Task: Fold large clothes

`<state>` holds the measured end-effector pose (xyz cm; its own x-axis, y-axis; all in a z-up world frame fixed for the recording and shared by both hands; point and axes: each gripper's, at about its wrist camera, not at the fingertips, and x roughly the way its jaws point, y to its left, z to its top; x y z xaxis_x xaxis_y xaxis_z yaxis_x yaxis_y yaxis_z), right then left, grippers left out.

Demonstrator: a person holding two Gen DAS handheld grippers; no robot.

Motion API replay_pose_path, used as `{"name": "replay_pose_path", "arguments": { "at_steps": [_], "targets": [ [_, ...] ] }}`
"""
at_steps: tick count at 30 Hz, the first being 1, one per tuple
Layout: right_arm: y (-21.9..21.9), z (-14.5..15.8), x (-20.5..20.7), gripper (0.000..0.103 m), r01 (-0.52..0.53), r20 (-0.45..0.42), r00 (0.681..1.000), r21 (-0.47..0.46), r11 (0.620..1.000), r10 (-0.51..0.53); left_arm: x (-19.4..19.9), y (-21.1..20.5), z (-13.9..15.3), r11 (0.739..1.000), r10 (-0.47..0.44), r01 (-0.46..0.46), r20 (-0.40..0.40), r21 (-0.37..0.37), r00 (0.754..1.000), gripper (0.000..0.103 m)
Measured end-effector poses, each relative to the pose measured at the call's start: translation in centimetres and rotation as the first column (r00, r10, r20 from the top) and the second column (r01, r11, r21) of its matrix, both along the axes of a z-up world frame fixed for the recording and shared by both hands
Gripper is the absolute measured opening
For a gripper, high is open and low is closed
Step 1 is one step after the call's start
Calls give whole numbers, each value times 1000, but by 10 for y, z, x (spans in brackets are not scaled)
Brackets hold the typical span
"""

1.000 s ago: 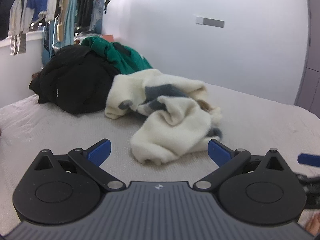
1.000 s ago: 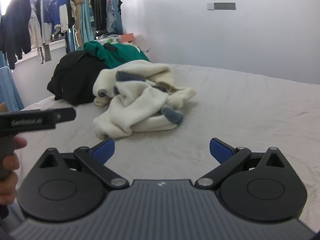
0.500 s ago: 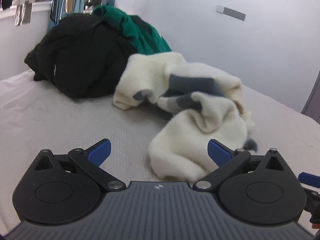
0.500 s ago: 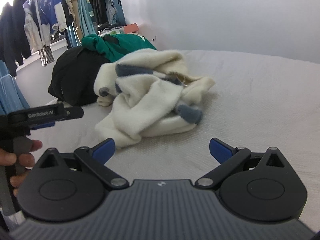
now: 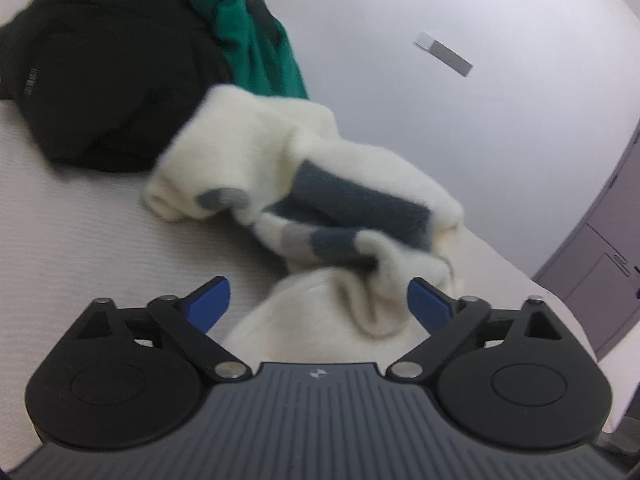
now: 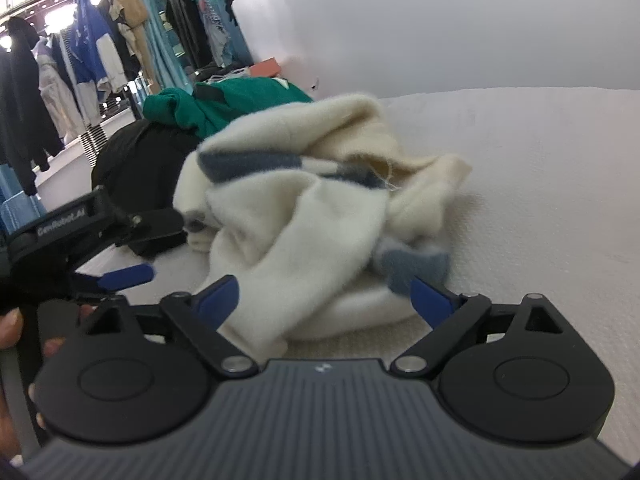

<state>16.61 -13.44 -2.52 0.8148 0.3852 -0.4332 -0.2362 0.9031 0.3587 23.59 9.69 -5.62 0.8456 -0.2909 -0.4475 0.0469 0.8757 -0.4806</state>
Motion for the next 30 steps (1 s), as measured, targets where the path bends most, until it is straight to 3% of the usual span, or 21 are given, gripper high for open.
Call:
{"name": "replay_pose_path", "arguments": {
  "at_steps": [3,7,12,13,15,17,21,30],
  "targets": [
    [4,-8,12,80,-32,5,999,15,999,32,12,-5,-8,999,-31,31,-3,-23,1000,82],
    [10,-21,26,66,-95,7,996,42,995,94,23,-13,-25,997,-74,74,-26,17,997,70],
    [15,-39,39,62,-113,-32,993,85,990,116,35,-13,-45,997,-74,76,-45,23,996,53],
    [14,-40,39,56,-118,-34,992,105,987,122,36,-12,-46,997,-71,72,-50,20,996,46],
    [12,-37,40,27,-126,-45,990,117,985,132,38,-10,-44,998,-63,64,-66,21,996,36],
    [9,-30,36,13,-112,-41,992,120,986,118,34,-7,-43,998,-69,70,-60,6,996,27],
    [9,-10,22,9,-93,-5,996,81,992,94,21,-11,-35,993,-121,120,-44,-21,992,16],
    [-28,30,-37,8,8,75,997,56,998,-12,-20,-55,-22,949,-316,315,-34,-32,948,13]
  ]
}}
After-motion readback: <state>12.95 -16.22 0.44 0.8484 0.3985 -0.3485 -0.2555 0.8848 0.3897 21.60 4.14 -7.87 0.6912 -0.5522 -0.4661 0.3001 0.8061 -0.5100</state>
